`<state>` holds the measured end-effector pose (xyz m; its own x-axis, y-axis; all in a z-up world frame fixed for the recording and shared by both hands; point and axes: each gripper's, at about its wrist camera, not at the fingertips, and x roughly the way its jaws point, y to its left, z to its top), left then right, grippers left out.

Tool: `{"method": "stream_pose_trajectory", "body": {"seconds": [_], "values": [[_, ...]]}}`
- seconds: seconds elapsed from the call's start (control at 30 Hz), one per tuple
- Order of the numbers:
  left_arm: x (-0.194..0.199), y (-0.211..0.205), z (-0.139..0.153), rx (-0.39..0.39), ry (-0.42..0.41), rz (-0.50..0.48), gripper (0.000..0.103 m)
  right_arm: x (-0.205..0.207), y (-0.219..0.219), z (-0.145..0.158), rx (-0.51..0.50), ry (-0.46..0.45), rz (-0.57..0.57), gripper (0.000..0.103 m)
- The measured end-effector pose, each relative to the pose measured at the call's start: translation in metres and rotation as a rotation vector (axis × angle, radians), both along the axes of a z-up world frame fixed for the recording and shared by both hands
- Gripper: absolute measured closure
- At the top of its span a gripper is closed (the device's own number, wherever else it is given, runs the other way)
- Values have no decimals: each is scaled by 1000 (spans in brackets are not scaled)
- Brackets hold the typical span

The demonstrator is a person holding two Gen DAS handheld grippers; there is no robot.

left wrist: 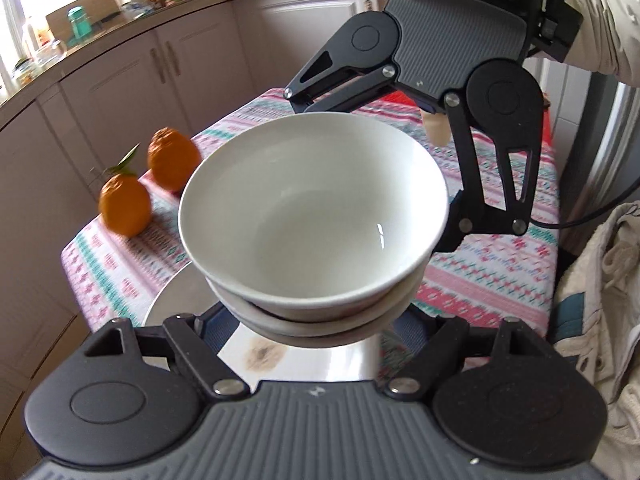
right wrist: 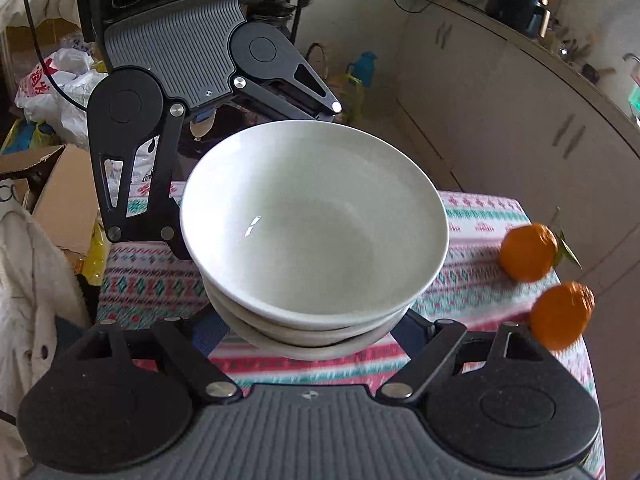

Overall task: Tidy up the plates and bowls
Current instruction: 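Lift the bowl stack with both tools and lower it onto the plate stack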

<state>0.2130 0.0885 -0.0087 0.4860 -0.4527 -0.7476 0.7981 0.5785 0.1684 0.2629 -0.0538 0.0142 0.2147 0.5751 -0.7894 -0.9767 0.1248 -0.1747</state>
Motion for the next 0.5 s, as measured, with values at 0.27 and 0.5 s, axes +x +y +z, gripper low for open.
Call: {"method": "stream_pose_trajectory", "body": {"seconds": [0.27,0.5], "values": [[21,26,-15,24,37,56,21,27,33,-20,-5,49,26,14],[28,36,-24,21,59,60,21,37,38,-31,-6,82,20,14]]}}
